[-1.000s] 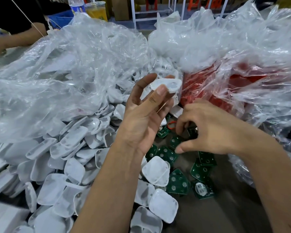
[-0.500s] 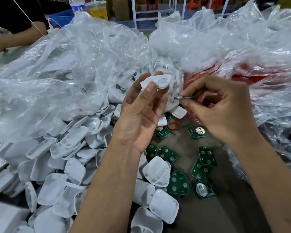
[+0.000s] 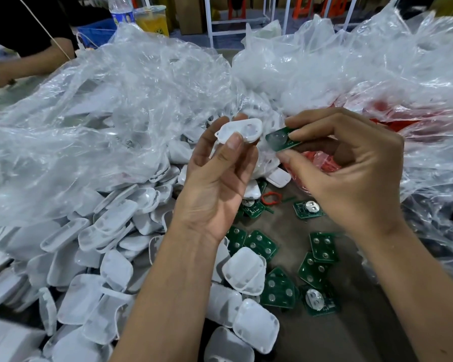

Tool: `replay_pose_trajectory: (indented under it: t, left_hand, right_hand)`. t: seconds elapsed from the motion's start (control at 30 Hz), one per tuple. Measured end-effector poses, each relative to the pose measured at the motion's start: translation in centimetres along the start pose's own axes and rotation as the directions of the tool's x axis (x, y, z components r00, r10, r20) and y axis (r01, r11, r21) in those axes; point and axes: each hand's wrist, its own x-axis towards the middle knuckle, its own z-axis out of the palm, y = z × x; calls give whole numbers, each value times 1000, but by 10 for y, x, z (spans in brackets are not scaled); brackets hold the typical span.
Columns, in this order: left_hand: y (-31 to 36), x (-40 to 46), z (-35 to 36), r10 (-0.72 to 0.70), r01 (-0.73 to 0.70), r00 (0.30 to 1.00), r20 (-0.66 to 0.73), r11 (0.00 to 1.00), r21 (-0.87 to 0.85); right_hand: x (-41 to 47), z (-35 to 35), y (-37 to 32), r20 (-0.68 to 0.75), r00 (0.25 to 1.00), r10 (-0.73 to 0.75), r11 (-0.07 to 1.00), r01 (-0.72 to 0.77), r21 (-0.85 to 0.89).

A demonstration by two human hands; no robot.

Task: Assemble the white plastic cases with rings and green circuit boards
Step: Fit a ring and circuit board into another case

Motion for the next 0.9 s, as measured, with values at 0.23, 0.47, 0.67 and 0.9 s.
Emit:
replay_pose_trajectory:
  t: [0.23,0.47,0.67,0.9]
  left_hand:
    - [-8,-2,4,69,-84,996,61,954,288]
    - [-16,-6,11,180,-184,982,58,846,500]
    - [-25,-8,12,245,-225,968,49,772,594]
    - [-28,-11,18,386,-280,922,25,622,731]
  right_hand:
    - [4,-5,3,-75,991,107,989,-98,106]
    - [5,0,-1,-97,954,283,917,-239,320]
    - [10,-4,-4,-76,864,498,770,-400,496]
    - [9,-4,-10,-37,826,563,748,-490,447]
